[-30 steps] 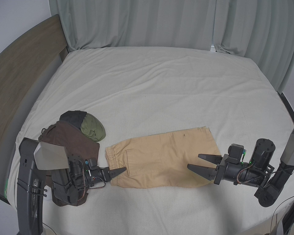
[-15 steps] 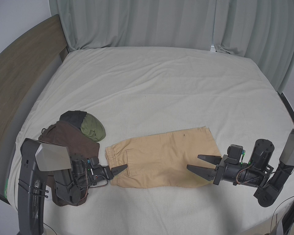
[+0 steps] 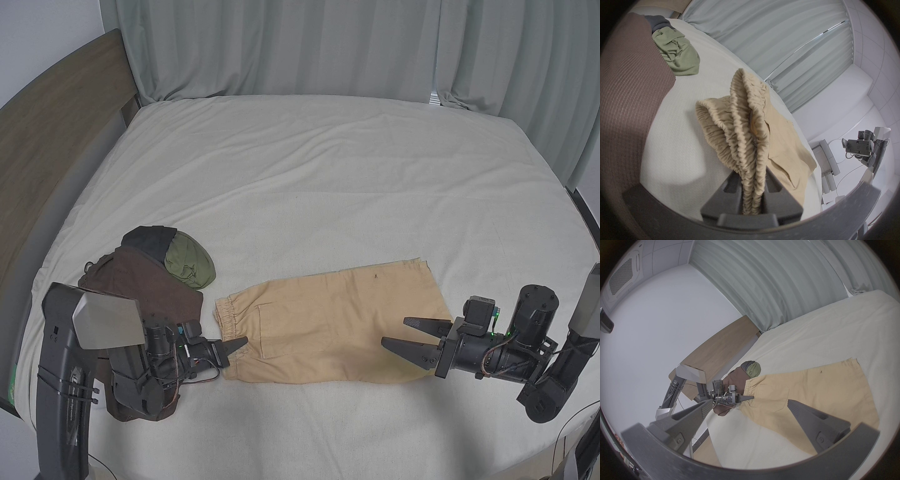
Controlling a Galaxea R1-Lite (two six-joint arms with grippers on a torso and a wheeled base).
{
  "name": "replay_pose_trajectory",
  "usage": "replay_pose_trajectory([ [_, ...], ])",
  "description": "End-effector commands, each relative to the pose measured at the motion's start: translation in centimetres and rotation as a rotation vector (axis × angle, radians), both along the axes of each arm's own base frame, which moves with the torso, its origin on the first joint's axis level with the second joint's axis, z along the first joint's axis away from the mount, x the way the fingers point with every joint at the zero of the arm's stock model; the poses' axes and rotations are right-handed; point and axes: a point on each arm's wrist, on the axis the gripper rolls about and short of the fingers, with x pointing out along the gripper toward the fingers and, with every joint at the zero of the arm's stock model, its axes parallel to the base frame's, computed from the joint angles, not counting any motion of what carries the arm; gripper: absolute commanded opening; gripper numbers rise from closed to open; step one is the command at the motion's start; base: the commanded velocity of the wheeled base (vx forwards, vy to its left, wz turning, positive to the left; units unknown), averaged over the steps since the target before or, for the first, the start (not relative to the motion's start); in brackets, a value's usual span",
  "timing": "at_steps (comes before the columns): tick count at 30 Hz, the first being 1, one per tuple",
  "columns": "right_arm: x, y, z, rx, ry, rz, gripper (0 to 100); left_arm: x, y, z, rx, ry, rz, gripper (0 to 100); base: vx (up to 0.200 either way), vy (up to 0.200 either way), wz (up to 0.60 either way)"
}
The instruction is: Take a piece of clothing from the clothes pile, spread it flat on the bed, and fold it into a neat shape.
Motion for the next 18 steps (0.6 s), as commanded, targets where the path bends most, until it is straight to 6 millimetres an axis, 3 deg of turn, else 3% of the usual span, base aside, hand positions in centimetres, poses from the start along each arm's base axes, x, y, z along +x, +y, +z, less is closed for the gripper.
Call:
replay_pose_trajectory([
  [1,0.0,-0.1,-0.2,-0.003,0.009,-0.002,100,0.2,0.8,1.3,-0.010,-0.036,0.007,0,0.000,0.000,0.00],
  [7,0.7,-0.6,-1.1,-0.015,0.039,-0.030,100,-0.6,2.4,4.2,-0.035,-0.068,-0.015,0,0.000,0.000,0.00],
  [18,0.7,-0.6,-1.4,-0.019,0.049,-0.028,100,-2.0,3.4,4.5,-0.036,-0.038,-0.043,0,0.000,0.000,0.00],
])
